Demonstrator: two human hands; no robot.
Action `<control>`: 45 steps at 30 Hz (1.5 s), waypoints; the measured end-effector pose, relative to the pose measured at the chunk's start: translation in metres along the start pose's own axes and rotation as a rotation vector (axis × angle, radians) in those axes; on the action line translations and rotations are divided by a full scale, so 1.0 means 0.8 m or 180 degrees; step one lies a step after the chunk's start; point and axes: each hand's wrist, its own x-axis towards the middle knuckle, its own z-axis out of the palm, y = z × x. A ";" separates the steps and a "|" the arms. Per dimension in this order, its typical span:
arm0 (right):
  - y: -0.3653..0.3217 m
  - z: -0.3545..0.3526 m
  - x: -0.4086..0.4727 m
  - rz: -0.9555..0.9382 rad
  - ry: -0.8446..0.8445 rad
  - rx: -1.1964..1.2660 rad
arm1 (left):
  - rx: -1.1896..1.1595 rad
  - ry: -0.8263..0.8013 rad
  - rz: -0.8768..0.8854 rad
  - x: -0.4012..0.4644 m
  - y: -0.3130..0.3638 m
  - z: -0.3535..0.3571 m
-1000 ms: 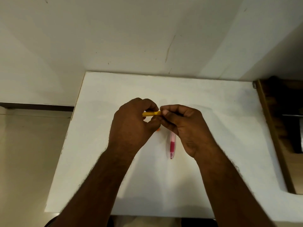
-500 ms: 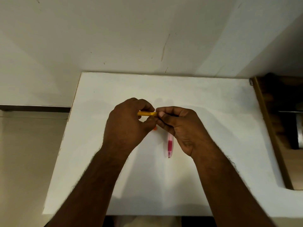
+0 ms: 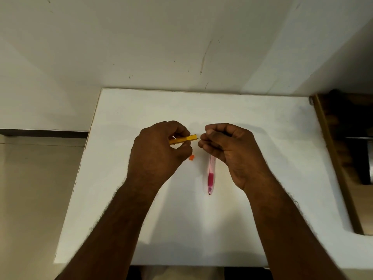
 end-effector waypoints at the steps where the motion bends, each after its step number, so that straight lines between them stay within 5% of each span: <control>1: 0.000 0.000 0.000 -0.0007 -0.0017 -0.0030 | -0.0001 -0.0001 -0.0001 0.000 0.000 0.000; 31: 0.009 0.000 0.005 -0.0701 0.0099 -0.0907 | 0.0018 -0.0064 -0.0033 -0.003 0.008 -0.002; 45: 0.006 -0.001 0.005 -0.0704 0.0033 -0.0631 | -0.0055 -0.0046 -0.0023 0.000 0.006 -0.002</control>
